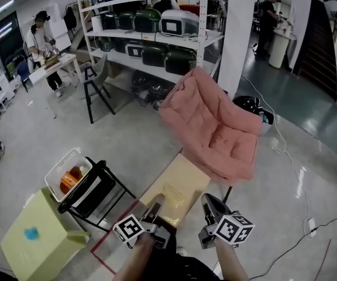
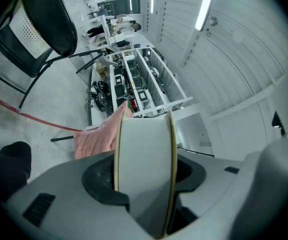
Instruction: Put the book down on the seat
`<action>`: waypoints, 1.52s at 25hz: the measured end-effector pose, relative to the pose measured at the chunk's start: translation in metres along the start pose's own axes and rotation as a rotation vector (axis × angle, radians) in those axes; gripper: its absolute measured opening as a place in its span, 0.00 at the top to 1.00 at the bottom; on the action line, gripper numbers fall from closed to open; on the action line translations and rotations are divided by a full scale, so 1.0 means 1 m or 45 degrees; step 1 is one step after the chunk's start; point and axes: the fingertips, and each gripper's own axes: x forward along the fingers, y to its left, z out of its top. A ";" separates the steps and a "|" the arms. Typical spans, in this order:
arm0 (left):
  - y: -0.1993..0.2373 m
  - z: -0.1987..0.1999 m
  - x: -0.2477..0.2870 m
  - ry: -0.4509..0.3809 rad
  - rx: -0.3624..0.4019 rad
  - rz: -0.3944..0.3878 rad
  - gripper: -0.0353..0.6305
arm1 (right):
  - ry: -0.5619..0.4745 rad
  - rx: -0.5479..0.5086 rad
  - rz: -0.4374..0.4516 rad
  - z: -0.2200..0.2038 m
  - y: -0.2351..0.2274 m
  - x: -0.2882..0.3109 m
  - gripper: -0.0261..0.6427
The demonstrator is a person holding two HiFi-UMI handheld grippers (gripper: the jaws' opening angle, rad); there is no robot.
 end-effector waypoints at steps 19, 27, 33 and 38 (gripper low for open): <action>0.021 0.039 0.098 0.074 0.019 0.038 0.60 | -0.023 0.017 -0.034 0.058 -0.044 0.065 0.94; 0.029 0.090 0.164 0.060 0.020 0.040 0.60 | -0.012 0.019 -0.008 0.099 -0.061 0.134 0.94; 0.023 0.142 0.228 0.069 -0.002 -0.021 0.60 | -0.037 0.023 0.021 0.146 -0.067 0.201 0.94; 0.019 0.178 0.282 0.139 0.006 -0.030 0.60 | -0.077 0.031 0.054 0.186 -0.069 0.258 0.94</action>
